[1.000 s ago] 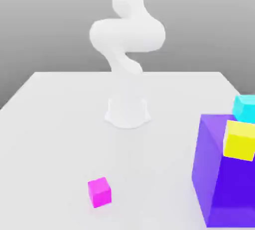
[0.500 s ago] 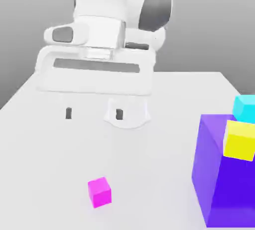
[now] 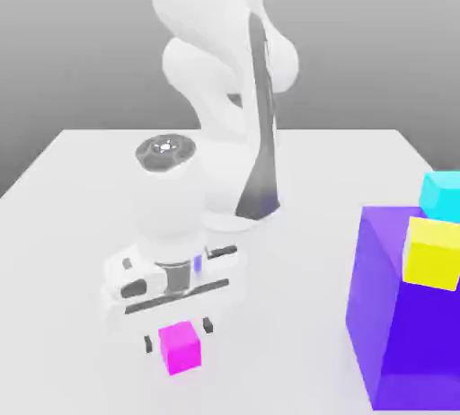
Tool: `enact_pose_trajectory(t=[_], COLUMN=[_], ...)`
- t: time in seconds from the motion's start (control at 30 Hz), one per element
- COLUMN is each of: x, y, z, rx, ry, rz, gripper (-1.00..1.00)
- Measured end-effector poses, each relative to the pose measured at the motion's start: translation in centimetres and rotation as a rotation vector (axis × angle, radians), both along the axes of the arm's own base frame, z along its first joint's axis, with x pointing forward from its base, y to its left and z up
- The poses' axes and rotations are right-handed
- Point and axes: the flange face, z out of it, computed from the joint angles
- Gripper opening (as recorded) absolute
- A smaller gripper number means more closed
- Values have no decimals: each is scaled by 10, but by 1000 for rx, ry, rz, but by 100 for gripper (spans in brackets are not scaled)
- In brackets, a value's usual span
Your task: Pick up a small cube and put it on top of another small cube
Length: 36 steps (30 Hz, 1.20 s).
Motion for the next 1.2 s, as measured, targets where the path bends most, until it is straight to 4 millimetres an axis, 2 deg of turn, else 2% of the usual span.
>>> enact_pose_trajectory(t=[0.2,0.4,0.53,0.7,0.93,1.13,1.2], x=[0,1,30,78,127,148,137], y=[0,2,26,88,195,299,331], z=[0,55,68,93,145,216,234], rx=[1,2,-15,-54,-149,-297,-311], ry=[1,0,-11,-35,-89,-155,-158], rz=[0,10,282,717,1325,1842,1868], gripper=[-100,-100,-100,-100,-100,-100,-100])
